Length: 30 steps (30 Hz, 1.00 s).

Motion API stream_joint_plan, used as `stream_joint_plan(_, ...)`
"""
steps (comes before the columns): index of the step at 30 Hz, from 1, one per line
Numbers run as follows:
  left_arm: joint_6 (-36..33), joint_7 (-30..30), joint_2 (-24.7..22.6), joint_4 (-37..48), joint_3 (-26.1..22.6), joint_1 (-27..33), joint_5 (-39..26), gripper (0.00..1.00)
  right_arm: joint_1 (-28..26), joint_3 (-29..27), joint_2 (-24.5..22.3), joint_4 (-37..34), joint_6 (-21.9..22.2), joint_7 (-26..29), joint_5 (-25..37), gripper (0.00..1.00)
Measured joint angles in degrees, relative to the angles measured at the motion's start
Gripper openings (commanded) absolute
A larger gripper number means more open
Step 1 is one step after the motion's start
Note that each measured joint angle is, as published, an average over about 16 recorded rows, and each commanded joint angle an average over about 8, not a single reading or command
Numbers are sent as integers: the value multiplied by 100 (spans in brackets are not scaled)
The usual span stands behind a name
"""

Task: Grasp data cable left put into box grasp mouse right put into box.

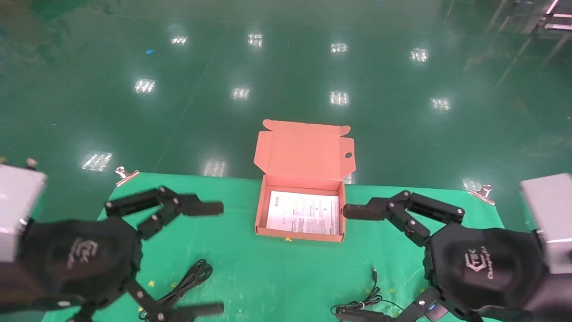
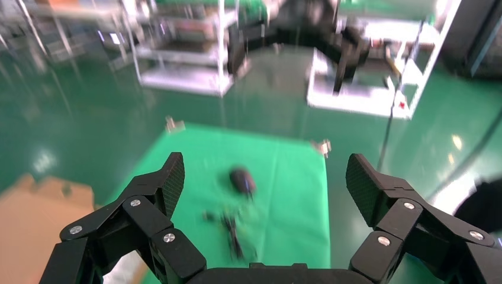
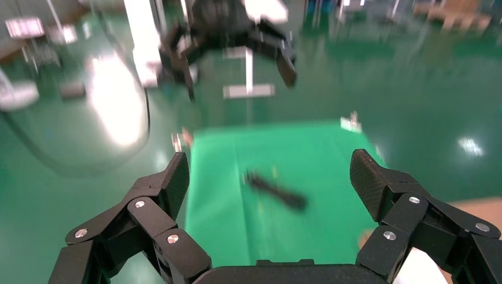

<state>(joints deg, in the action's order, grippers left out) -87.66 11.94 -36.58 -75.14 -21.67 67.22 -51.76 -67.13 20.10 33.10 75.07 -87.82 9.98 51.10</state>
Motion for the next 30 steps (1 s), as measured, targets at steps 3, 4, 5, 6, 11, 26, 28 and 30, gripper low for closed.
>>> stream_joint_plan(3,-79,56,-95,-55,-368,329,-550,100,-410,405,-44,66,-101,-109,602,100)
stream_joint_plan(4,-101,73,-130,-72,-503,448,-750,100,-567,569,-54,90,-135,-154,830,100)
stream_joint_plan(5,-122,91,-165,-88,-642,566,-956,100,-729,745,-57,111,-167,-204,1065,100)
stream_joint_plan(6,-138,110,-203,-100,-781,682,-1158,100,-896,930,-55,131,-197,-260,1305,100)
stream_joint_plan(11,-150,155,-393,-132,-1427,1171,-2089,100,-1716,1941,37,197,-286,-587,2462,100)
stream_joint_plan(26,589,266,-936,-90,-2459,1333,-4297,100,-2599,3787,579,229,109,-1304,4561,100)
stream_joint_plan(28,735,335,-1015,-70,-2553,1276,-4597,100,-2565,3879,647,230,221,-1349,4753,100)
stream_joint_plan(30,882,428,-1095,-37,-2640,1213,-4894,100,-2506,3955,709,228,352,-1385,4939,100)
